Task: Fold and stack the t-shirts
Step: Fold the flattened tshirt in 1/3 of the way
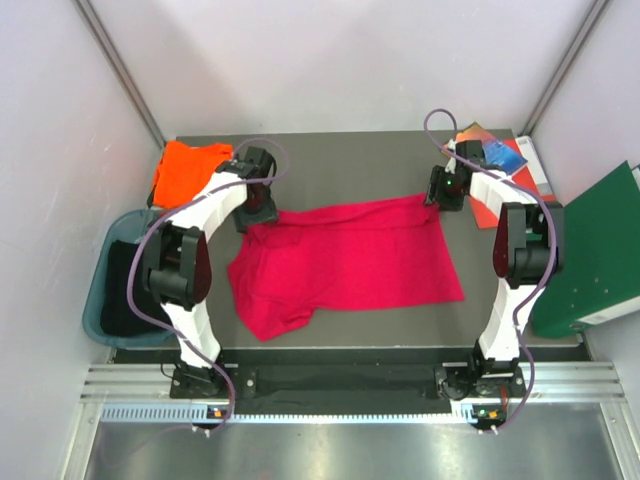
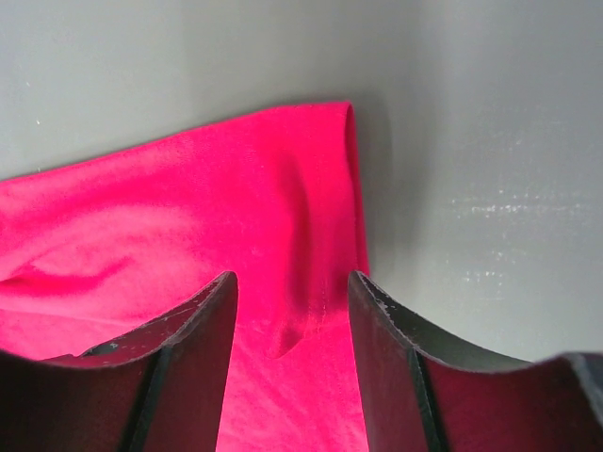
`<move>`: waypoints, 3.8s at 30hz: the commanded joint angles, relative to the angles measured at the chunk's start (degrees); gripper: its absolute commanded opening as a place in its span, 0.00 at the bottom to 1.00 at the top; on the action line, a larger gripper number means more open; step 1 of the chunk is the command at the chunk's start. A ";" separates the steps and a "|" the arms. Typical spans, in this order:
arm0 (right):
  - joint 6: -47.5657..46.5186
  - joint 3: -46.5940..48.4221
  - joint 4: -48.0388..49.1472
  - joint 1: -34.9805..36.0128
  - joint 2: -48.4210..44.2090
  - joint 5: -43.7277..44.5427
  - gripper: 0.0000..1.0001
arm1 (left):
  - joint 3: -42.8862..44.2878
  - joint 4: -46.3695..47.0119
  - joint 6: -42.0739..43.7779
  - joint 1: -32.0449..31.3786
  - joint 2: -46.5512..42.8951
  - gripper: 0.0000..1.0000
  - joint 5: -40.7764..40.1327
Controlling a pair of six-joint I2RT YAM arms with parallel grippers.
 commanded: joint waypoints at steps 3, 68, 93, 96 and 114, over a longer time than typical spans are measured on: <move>-0.05 0.34 1.60 -0.07 -2.75 -2.22 0.51 | -6.11 4.18 -1.88 -0.44 -3.88 0.65 -0.40; -1.63 1.22 1.87 -0.51 -4.60 -0.91 1.00 | -0.41 2.43 1.64 -0.28 1.71 0.99 -7.26; 5.67 13.00 -1.65 2.39 11.49 -1.70 0.00 | 25.87 -0.47 9.20 7.64 26.00 0.00 0.30; 6.72 13.61 -1.39 2.57 11.32 0.15 0.00 | 30.43 -1.17 9.90 7.73 27.76 0.00 0.21; 4.18 13.11 1.34 5.99 3.53 8.15 0.45 | 31.36 8.72 12.80 8.70 23.75 0.99 15.50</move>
